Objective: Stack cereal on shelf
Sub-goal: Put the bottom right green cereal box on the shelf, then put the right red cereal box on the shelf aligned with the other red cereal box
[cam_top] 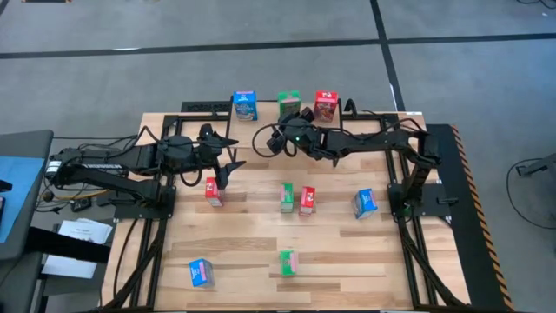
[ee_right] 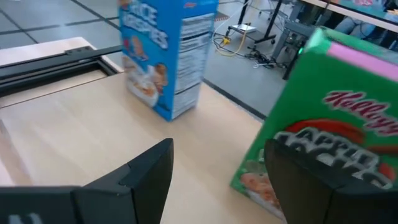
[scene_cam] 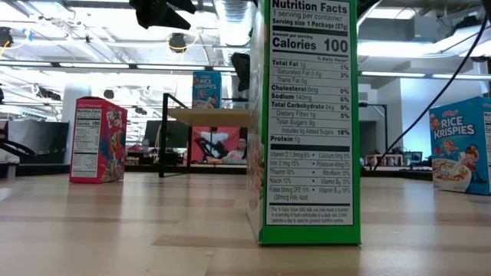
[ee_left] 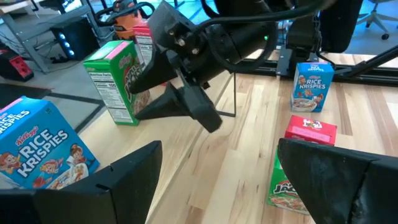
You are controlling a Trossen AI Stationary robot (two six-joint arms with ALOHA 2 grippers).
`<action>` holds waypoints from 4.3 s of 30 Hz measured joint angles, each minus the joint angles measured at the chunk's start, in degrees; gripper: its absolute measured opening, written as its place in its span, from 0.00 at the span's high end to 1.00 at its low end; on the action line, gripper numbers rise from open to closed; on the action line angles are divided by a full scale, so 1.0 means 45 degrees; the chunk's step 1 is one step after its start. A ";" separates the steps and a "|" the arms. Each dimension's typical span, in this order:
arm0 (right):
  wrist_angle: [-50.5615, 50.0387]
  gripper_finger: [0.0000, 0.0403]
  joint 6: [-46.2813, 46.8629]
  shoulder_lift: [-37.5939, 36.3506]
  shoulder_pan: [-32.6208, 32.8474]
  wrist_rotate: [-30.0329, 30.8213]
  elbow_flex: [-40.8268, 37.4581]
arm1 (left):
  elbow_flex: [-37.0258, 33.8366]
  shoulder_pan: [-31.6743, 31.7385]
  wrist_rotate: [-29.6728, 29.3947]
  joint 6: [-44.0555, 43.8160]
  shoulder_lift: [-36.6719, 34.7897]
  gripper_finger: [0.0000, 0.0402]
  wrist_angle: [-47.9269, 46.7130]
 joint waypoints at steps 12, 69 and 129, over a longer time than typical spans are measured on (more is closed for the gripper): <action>-0.1628 0.31 -0.0401 -0.2000 0.1362 -0.0005 0.0000 | 0.0000 -0.0005 0.0005 -0.0005 0.0000 0.23 -0.0039; -1.0546 0.31 1.1922 -0.4028 0.4406 -0.7577 0.0000 | 0.0000 -0.0010 0.0170 -0.0967 0.0000 0.23 -0.0797; -1.2872 0.31 1.8043 -0.2739 0.4324 -0.6668 0.0364 | 0.0000 -0.0010 0.0578 -0.0962 0.0005 0.23 -0.1350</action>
